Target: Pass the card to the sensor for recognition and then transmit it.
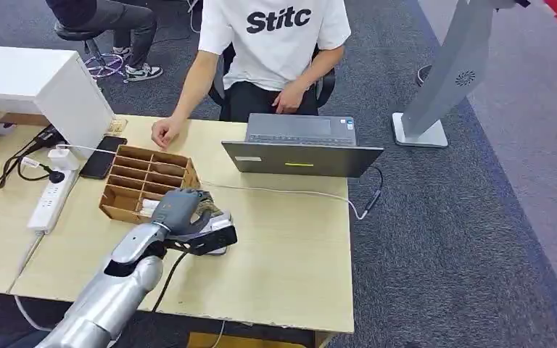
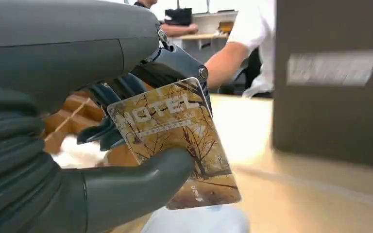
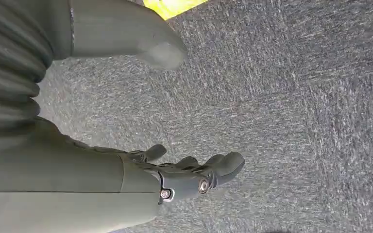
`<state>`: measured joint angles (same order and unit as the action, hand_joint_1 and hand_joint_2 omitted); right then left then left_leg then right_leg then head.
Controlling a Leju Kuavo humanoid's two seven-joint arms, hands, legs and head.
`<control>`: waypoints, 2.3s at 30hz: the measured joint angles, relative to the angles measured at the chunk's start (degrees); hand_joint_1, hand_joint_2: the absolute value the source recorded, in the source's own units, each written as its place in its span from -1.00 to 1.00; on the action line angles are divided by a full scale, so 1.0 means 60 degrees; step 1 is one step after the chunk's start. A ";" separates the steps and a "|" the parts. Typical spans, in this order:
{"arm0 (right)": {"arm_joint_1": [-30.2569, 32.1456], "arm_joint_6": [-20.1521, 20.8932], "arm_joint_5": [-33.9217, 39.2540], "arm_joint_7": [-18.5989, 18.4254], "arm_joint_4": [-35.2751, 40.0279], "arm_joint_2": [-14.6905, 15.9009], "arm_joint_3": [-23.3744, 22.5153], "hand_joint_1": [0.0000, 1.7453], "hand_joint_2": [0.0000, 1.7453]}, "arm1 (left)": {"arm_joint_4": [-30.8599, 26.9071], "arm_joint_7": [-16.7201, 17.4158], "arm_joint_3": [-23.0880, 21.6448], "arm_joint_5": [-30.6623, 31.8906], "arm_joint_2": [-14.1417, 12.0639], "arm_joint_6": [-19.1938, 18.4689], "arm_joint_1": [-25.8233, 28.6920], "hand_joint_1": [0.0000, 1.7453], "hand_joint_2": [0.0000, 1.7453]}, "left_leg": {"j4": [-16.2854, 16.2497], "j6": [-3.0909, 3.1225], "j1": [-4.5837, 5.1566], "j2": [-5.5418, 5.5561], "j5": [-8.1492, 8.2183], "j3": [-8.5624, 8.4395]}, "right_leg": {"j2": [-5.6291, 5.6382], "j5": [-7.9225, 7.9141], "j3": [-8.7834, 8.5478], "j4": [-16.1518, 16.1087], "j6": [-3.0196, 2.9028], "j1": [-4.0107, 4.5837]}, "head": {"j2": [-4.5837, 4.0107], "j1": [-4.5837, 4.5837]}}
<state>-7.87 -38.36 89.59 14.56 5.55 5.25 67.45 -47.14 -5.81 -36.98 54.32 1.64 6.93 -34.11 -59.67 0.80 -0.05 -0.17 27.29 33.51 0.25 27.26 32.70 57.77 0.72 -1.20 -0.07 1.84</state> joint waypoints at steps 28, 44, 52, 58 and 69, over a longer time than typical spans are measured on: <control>-0.0004 0.0033 -0.0029 -0.0106 0.0004 -0.0011 0.0368 -1.00 1.00 | 0.1362 0.0051 -0.0007 0.0430 0.0007 0.0932 0.0109 1.00 1.00 | 0.0002 -0.0002 0.0000 0.0003 -0.0003 -0.0001 | -0.0005 -0.0001 -0.0008 0.0000 0.0001 -0.0001 | 0.0000 0.0000; -0.0003 0.0040 0.0040 -0.0080 0.0004 -0.0066 0.0528 -1.00 1.00 | 0.0722 -0.0029 0.0772 0.0586 -0.0295 0.0736 -0.0326 1.00 1.00 | 0.0002 -0.0003 -0.0003 0.0006 -0.0018 0.0002 | -0.0008 -0.0011 -0.0003 0.0003 -0.0007 0.0004 | 0.0000 0.0000; 0.0001 0.0033 0.0040 -0.0015 0.0004 -0.0073 0.0528 -1.00 1.00 | -0.0176 0.0142 0.1148 0.0364 -0.0510 0.0677 -0.0788 1.00 1.00 | -0.0002 -0.0003 -0.0003 0.0008 -0.0019 0.0012 | -0.0008 -0.0016 0.0007 0.0004 -0.0003 0.0004 | 0.0000 0.0000; 0.0011 0.0022 0.0040 0.0015 0.0004 -0.0080 0.0528 -1.00 1.00 | -0.1389 0.0295 0.1687 0.0160 -0.0834 0.0218 -0.1789 1.00 1.00 | 0.0000 -0.0004 -0.0003 0.0006 -0.0026 0.0012 | -0.0005 -0.0023 0.0010 0.0005 -0.0013 0.0004 | 0.0000 0.0000; 0.0012 0.0022 0.0040 -0.0007 0.0004 -0.0087 0.0528 -1.00 1.00 | -0.2299 0.0848 0.1978 0.1030 -0.1354 0.0240 -0.2575 1.00 1.00 | 0.0000 -0.0004 -0.0003 0.0005 -0.0026 0.0014 | -0.0006 -0.0023 0.0010 0.0005 -0.0013 0.0004 | 0.0000 0.0000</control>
<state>-7.80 -38.23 89.83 14.51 5.57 4.72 70.62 -60.94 -0.72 -25.11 60.50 -6.49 8.37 -49.56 -59.67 0.78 -0.07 -0.15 27.14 33.59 0.21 27.12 32.76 57.80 0.64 -1.17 -0.07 1.84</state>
